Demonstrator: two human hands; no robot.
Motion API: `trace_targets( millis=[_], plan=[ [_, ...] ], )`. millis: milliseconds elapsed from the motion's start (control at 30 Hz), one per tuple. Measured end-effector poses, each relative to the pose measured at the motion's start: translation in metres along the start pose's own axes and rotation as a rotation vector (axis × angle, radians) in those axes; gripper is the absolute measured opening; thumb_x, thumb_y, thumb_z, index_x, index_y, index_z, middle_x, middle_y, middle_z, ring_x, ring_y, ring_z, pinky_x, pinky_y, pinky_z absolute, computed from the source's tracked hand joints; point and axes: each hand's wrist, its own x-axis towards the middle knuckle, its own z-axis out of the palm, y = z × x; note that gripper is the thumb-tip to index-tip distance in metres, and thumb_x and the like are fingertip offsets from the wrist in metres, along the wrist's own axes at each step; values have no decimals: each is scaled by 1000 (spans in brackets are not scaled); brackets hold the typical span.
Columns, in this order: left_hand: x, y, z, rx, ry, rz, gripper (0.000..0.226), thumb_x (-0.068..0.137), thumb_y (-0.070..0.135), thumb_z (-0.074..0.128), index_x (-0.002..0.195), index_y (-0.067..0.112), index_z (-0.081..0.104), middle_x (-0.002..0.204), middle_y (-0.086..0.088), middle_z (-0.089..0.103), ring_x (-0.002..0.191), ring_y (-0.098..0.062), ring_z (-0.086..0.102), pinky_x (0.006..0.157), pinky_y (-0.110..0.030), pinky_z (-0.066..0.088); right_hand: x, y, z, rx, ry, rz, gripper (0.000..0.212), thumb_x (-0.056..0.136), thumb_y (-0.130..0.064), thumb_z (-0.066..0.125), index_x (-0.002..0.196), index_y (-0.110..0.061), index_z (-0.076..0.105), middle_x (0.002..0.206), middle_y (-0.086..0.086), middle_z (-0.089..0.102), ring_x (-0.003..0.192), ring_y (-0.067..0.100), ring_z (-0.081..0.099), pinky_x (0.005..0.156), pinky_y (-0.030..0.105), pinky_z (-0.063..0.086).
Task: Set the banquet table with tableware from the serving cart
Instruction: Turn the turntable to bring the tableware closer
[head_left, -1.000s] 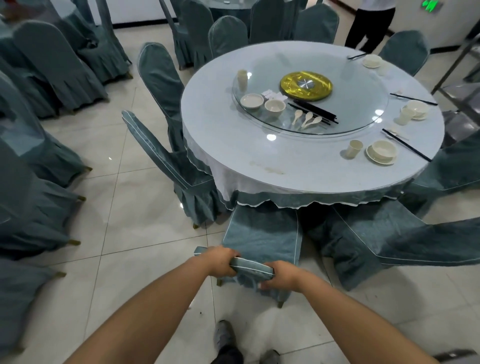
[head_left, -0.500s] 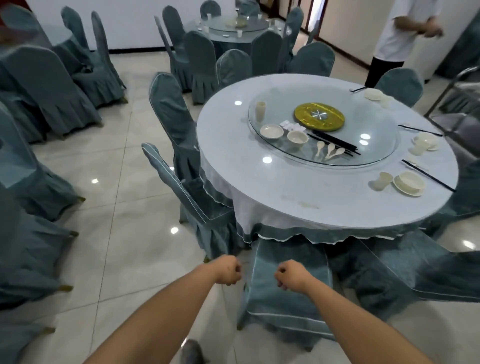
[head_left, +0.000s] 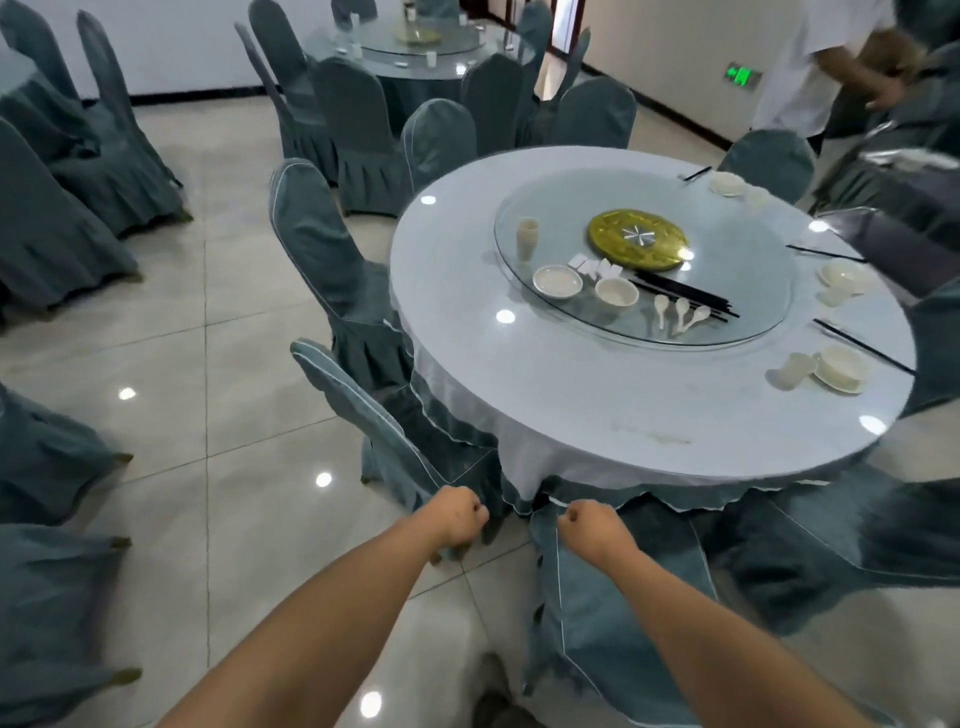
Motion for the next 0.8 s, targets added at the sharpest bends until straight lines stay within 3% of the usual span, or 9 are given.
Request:
trace_targets(
  millis=[67, 167, 400, 600, 800],
  plan=[
    [16, 3, -16, 16, 16, 10, 42, 98, 34, 38, 74, 8, 61, 81, -12, 64, 75, -29, 63, 80, -40, 57, 15, -12, -7, 17, 31, 19, 31, 87, -27, 47, 59, -18, 39, 66, 2, 52, 58, 20, 45, 50, 29, 33],
    [44, 9, -41, 15, 51, 36, 43, 96, 31, 37, 61, 8, 47, 63, -7, 50, 60, -24, 46, 66, -35, 49, 45, -25, -17, 21, 42, 26, 33, 90, -27, 48, 60, -17, 38, 60, 1, 45, 54, 18, 38, 49, 29, 27],
    [118, 29, -105, 72, 69, 89, 39, 90, 25, 40, 53, 12, 33, 52, -2, 37, 50, -17, 31, 50, -29, 30, 124, -45, -57, 50, 78, 59, 23, 90, -29, 43, 73, -15, 51, 80, 7, 62, 65, 19, 51, 58, 30, 39],
    [200, 57, -158, 165, 88, 85, 30, 98, 26, 38, 73, 13, 50, 78, -5, 54, 74, -20, 47, 71, -31, 42, 203, -47, -112, 60, 108, 99, 16, 89, -27, 44, 82, -14, 51, 81, 1, 59, 67, 17, 48, 60, 29, 39],
    [275, 73, -194, 110, 63, 75, 20, 95, 26, 41, 93, 13, 57, 96, -4, 62, 79, -18, 55, 70, -29, 48, 260, -39, -155, 92, 136, 131, 19, 89, -31, 51, 85, -13, 56, 82, -1, 59, 74, 17, 54, 62, 28, 41]
  ],
)
